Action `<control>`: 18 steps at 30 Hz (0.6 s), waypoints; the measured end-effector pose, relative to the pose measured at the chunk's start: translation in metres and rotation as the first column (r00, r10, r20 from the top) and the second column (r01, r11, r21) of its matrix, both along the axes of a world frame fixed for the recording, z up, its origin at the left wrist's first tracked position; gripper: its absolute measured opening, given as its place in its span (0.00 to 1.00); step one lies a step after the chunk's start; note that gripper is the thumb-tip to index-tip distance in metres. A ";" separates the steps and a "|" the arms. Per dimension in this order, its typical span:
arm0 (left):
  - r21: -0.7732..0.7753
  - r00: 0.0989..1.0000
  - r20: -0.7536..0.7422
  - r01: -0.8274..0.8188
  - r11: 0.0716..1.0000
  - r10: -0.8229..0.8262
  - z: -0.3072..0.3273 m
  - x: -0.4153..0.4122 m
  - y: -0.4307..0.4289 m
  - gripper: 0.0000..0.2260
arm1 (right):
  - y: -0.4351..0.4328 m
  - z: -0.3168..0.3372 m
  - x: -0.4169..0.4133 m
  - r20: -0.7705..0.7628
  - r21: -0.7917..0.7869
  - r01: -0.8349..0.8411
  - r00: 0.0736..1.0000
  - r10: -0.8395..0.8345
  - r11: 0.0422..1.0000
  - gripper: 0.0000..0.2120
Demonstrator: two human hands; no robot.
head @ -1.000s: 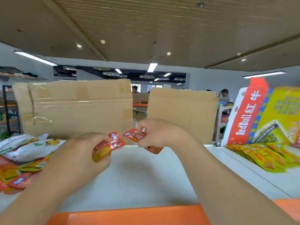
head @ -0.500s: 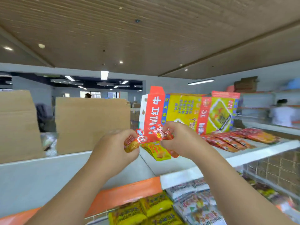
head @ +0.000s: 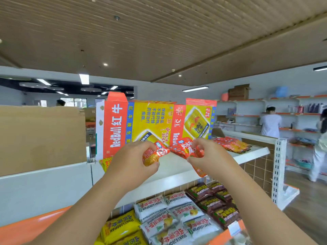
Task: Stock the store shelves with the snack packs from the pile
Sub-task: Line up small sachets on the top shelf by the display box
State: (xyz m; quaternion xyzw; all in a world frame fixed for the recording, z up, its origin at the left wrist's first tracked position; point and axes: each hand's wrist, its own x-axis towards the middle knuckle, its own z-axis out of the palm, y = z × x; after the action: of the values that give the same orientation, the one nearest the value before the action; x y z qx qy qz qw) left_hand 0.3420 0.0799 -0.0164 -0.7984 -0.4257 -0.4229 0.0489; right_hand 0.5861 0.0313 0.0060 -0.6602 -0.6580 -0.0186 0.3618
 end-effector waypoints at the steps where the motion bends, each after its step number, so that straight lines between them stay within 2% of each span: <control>1: -0.008 1.000 -0.012 0.005 1.000 -0.005 0.000 0.006 0.005 0.15 | 0.003 0.001 0.010 -0.013 0.001 0.021 1.000 -0.021 1.000 0.17; 9: -0.011 0.995 -0.076 0.063 0.998 -0.063 0.017 0.046 0.071 0.14 | 0.047 0.008 0.065 -0.017 -0.016 0.170 0.985 -0.170 0.985 0.14; 14: -0.024 0.972 -0.200 0.120 0.992 -0.123 0.024 0.085 0.116 0.16 | 0.081 0.010 0.082 0.052 -0.048 0.197 0.979 -0.195 0.979 0.15; 18: -0.061 0.971 -0.213 0.101 0.993 -0.112 0.026 0.107 0.136 0.16 | 0.110 0.007 0.095 0.048 -0.037 0.201 0.979 -0.200 0.979 0.16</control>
State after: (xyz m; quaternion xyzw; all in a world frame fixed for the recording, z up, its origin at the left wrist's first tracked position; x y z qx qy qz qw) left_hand 0.4493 0.2157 0.0097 -0.8622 -0.3848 -0.3252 0.0523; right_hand 0.6814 0.1414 0.0133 -0.7300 -0.5961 -0.0558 0.3296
